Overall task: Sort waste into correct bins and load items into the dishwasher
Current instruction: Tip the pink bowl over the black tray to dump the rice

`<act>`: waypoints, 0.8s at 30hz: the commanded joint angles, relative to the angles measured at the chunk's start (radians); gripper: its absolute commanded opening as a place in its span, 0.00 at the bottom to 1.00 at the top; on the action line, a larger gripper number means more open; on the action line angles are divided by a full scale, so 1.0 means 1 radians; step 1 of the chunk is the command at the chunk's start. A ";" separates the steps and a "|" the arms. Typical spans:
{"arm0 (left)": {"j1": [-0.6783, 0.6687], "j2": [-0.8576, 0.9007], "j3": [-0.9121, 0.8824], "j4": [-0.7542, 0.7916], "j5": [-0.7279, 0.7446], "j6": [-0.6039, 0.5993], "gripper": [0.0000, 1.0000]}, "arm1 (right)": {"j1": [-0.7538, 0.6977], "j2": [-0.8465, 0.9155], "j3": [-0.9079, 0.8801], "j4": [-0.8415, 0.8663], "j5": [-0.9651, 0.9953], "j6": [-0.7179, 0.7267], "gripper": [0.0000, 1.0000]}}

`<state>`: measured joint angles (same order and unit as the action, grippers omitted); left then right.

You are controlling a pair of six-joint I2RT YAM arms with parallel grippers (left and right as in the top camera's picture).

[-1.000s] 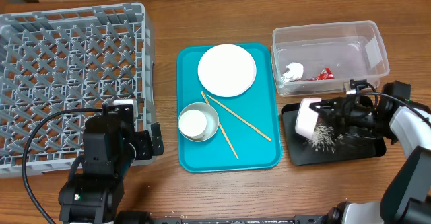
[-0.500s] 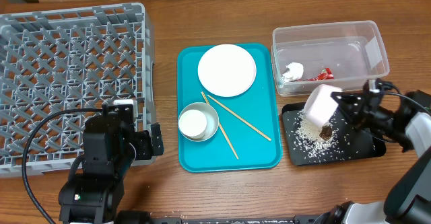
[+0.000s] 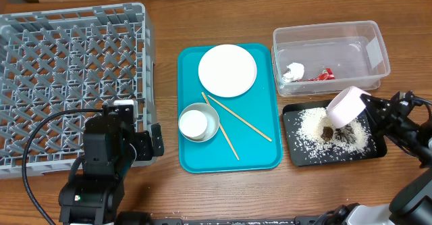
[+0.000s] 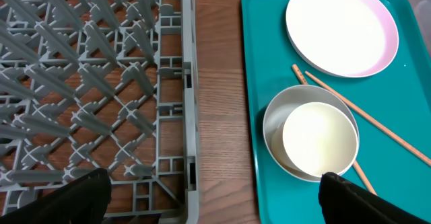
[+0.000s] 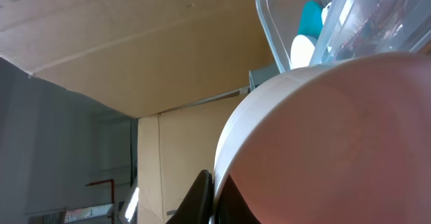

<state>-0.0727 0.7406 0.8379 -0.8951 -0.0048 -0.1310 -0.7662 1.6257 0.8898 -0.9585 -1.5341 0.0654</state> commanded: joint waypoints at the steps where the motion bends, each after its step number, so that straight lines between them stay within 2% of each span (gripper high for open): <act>1: -0.005 -0.003 0.018 0.002 -0.005 -0.004 1.00 | -0.002 0.000 0.000 0.002 -0.036 0.017 0.04; 7: -0.005 -0.003 0.018 0.002 -0.005 -0.003 1.00 | 0.007 0.000 0.000 0.002 -0.003 0.013 0.04; 12: -0.005 -0.003 0.018 0.002 -0.005 -0.003 1.00 | 0.066 0.000 0.000 -0.038 0.228 -0.034 0.04; 18: -0.005 -0.003 0.018 0.002 -0.005 -0.003 1.00 | 0.143 -0.001 0.060 -0.231 0.255 -0.359 0.04; 24: -0.005 -0.003 0.018 0.002 -0.005 -0.003 1.00 | 0.236 -0.012 0.193 -0.570 0.260 -0.792 0.04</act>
<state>-0.0727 0.7406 0.8379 -0.8955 -0.0048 -0.1310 -0.5755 1.6260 1.0046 -1.4578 -1.2724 -0.4137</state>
